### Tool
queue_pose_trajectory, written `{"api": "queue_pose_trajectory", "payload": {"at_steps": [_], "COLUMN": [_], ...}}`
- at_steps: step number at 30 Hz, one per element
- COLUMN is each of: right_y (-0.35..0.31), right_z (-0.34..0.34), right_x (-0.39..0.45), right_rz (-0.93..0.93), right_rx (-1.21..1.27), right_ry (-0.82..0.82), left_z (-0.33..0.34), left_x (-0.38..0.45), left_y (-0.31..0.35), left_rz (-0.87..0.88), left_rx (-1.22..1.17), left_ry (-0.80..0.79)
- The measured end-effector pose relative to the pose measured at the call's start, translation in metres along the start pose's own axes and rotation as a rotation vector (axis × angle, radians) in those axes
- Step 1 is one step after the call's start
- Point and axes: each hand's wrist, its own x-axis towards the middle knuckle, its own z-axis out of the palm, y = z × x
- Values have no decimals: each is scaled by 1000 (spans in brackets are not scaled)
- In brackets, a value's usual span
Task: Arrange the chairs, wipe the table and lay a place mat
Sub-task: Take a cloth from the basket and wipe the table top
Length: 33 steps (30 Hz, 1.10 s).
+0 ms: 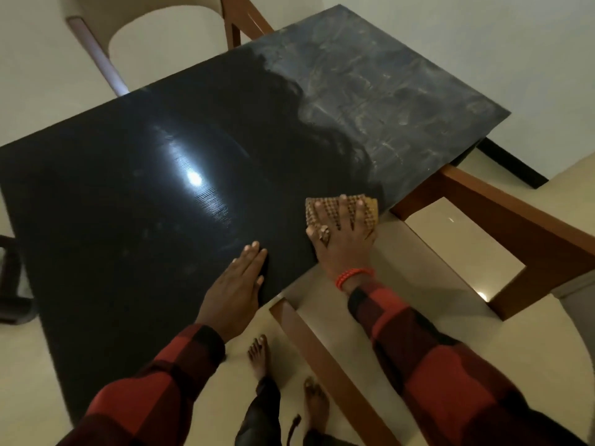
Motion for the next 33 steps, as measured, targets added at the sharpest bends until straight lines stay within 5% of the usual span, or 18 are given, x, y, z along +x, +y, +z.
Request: {"api": "queue_pose_trajectory", "payload": {"at_steps": [4,6,9,14,18,25,33], "right_y": [-71,-99,-115,-108,-75,-4,108], "right_z": [6,1,0,-95,-178,-263,-310], "right_x": [-68,-92,-101,-119,-162,-237,-275], "right_rz": [-184,-177,28,442,827,796,688], "right_rx": [72,205,591,1858,2329,2513,2544], "right_ry": [154,75,-141,-243,-359,-124,86], "left_z": [-13,-21,-39,-68,-89,-97,-73], "left_x": [-31,-44,-60,-76,-92,-109,-110], "left_y": [1,4,13,61,112,195,335], "left_rz": [-65,-101,-130,-119,-83,-188,-44], "left_rx": [-53,-106,-221,-406,-508,-925,-1128], "left_ry": [46,78,73,108,144,25,-228]}}
